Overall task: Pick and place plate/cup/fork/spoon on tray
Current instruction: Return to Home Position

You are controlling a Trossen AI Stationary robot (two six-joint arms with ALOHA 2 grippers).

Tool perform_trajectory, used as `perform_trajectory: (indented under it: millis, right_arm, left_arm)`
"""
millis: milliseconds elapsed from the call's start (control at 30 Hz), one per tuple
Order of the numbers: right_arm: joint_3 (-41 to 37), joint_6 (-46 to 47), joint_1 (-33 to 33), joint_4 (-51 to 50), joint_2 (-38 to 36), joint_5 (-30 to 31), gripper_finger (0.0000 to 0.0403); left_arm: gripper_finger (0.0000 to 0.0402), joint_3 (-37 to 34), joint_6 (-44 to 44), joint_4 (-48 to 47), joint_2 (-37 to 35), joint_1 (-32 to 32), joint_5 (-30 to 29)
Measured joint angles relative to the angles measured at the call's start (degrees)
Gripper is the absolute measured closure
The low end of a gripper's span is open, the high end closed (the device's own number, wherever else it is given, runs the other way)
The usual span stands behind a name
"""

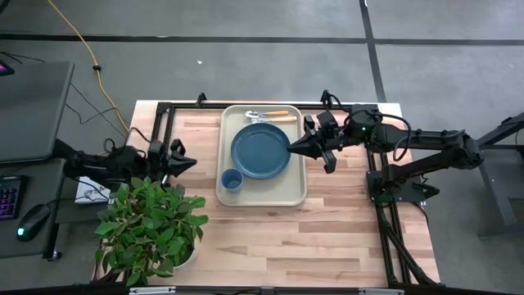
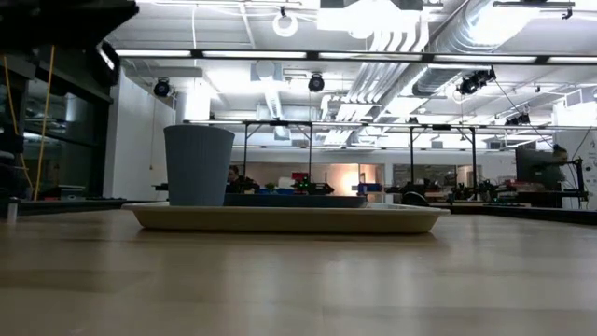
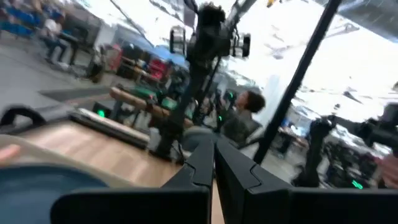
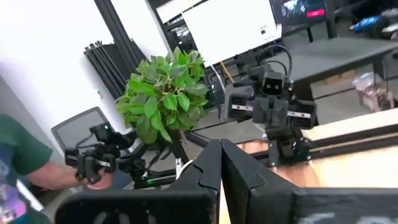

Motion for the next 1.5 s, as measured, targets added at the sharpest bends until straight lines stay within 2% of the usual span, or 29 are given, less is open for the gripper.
perform_trajectory:
  millis: [133,167,433,533,633,767,833,967,1200,1333,1500]
  right_arm:
    - [0.00,1.26,0.00,-2.11,-1.07,-0.24,0.0403]
    - [0.00,1.28,0.00,-3.08,-1.57,-0.22,0.0403]
    - [-1.70,-1.15,0.20,-13.54,-10.32,-0.22,0.0403]
    - [-6.76,-4.09,1.42,-13.55,-15.98,1.87,0.0403]
    - [-15.10,-4.49,2.71,-9.91,-22.97,4.70,0.0403]
    - [-29.01,-3.41,3.17,4.55,-31.95,6.74,0.0403]
    - [-35.56,-1.12,3.44,12.09,-35.15,9.66,0.0403]
    - [-44.40,0.01,7.24,19.10,-38.24,16.03,0.0403]
    - [-55.00,-0.23,13.69,27.22,-42.74,16.82,0.0403]
    - [-58.33,-1.08,14.04,26.38,-49.54,19.48,0.0403]
    - [-58.34,-4.35,14.03,11.24,-57.59,22.40,0.0403]
  left_arm:
    - [0.0401,-6.16,-3.15,6.62,0.36,-0.02,2.86]
    - [0.0402,-6.96,-4.00,4.81,-0.11,-0.02,3.57]
    - [0.0401,-6.71,-4.44,3.61,0.09,-0.02,8.04]
    - [0.0401,-6.73,-3.20,2.30,0.14,-0.02,8.00]
    - [0.0401,-6.73,-3.13,1.86,0.25,-0.02,7.58]
    - [0.0401,-6.73,-3.00,1.91,0.22,-0.02,7.54]
    - [0.0401,-6.73,-3.00,1.91,0.22,-0.02,7.50]
    - [0.0401,-6.73,-3.00,1.90,0.22,-0.02,7.37]
    - [0.0401,-6.73,-2.99,1.92,0.22,-0.02,7.37]
    - [0.0401,-6.73,-2.98,1.93,0.22,-0.02,7.37]
    - [0.0401,-6.73,-2.98,1.92,0.22,-0.02,7.37]
